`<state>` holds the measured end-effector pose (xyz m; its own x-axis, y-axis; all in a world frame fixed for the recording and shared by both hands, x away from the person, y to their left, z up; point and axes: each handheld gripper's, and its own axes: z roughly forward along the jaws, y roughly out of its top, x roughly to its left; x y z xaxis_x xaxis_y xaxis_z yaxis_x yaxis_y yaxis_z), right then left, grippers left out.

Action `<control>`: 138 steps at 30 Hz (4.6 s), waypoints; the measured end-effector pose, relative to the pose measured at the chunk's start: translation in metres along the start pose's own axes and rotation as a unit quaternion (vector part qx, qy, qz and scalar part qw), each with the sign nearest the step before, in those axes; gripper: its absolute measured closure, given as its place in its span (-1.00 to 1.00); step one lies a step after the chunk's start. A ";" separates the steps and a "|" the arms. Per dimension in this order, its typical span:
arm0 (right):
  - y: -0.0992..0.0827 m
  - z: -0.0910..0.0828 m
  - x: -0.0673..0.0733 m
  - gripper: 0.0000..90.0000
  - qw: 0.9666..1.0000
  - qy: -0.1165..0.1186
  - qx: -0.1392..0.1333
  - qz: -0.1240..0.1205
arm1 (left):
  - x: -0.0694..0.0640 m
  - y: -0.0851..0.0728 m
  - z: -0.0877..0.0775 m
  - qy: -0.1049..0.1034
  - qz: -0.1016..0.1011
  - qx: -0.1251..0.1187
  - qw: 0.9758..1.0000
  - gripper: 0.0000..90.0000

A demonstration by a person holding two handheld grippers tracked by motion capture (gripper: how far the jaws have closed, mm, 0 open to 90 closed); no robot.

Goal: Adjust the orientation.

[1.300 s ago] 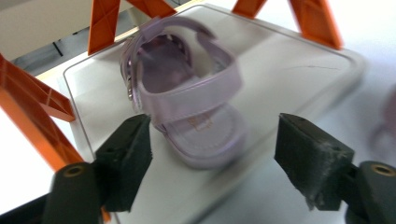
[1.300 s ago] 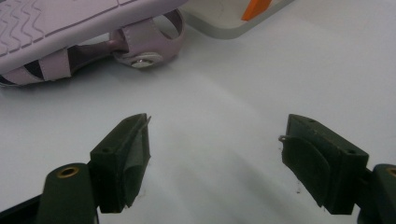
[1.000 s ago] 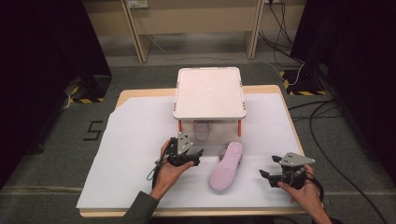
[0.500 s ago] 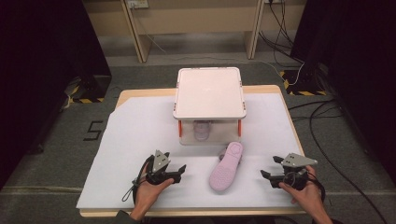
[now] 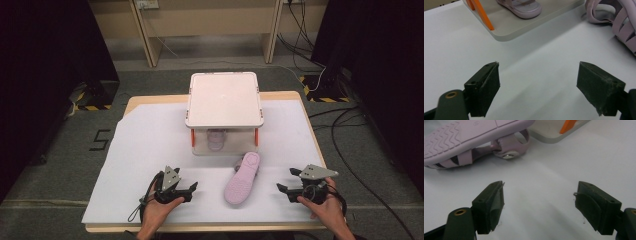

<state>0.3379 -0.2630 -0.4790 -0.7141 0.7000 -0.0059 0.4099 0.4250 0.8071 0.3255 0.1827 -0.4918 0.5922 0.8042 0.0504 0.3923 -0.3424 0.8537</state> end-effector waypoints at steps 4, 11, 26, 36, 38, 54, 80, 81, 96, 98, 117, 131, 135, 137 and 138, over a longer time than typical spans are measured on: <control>0.005 0.007 0.008 -0.47 1.000 0.026 -0.002 -0.001 | 0.001 -0.001 0.001 0.005 0.001 0.000 1.000 -0.60; 0.020 0.028 0.026 -0.41 0.998 0.043 0.005 -0.042 | 0.003 -0.002 0.003 0.013 0.000 0.005 1.000 -0.60; 0.048 0.082 0.022 -0.26 0.996 0.053 -0.007 -0.069 | 0.000 0.000 0.004 0.005 0.018 0.004 1.000 -0.59; 0.074 0.105 0.030 -0.21 0.996 0.061 -0.056 -0.045 | 0.001 0.000 0.002 0.011 0.019 -0.001 1.000 -0.58; 0.077 0.109 0.030 -0.23 0.996 0.059 -0.065 -0.025 | 0.002 0.001 0.001 0.014 0.020 -0.003 1.000 -0.58; 0.089 0.133 0.052 0.29 0.995 0.079 -0.048 -0.034 | 0.005 0.001 -0.002 0.023 0.015 -0.010 1.000 -0.57; 0.062 0.063 0.060 0.29 0.993 0.100 -0.001 0.064 | 0.009 0.002 -0.007 0.030 0.012 -0.019 0.999 -0.57; 0.061 0.064 0.059 0.28 0.992 0.106 -0.005 0.067 | 0.009 0.002 -0.007 0.029 0.012 -0.019 0.999 -0.57; 0.063 0.077 0.076 -0.09 0.994 0.095 0.013 -0.061 | 0.008 0.002 -0.007 0.029 0.015 -0.017 0.999 -0.57; 0.063 0.078 0.076 0.05 0.993 0.091 0.021 -0.079 | 0.009 0.002 -0.007 0.029 0.013 -0.017 0.999 -0.57; 0.073 0.061 0.108 0.33 0.985 0.145 0.001 -0.091 | 0.010 0.003 -0.009 0.038 0.010 -0.021 0.999 -0.57; 0.075 0.053 0.084 -0.16 0.988 0.112 -0.051 -0.095 | 0.013 0.004 -0.007 0.041 0.007 -0.021 0.999 -0.57; 0.070 0.057 0.074 -0.23 0.988 0.107 -0.046 -0.100 | 0.015 0.004 -0.004 0.038 0.001 -0.020 0.999 -0.57; 0.069 0.058 0.072 -0.25 0.988 0.106 -0.041 -0.108 | 0.016 0.004 -0.003 0.038 0.000 -0.017 0.999 -0.57; 0.069 0.059 0.073 -0.25 0.988 0.107 -0.041 -0.108 | 0.017 0.003 -0.003 0.039 0.000 -0.016 0.999 -0.57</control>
<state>0.3474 -0.1489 -0.4586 -0.8868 0.4574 -0.0658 0.1938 0.4974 0.8456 0.3344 0.1965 -0.4863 0.5347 0.8402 0.0901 0.3690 -0.3280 0.8696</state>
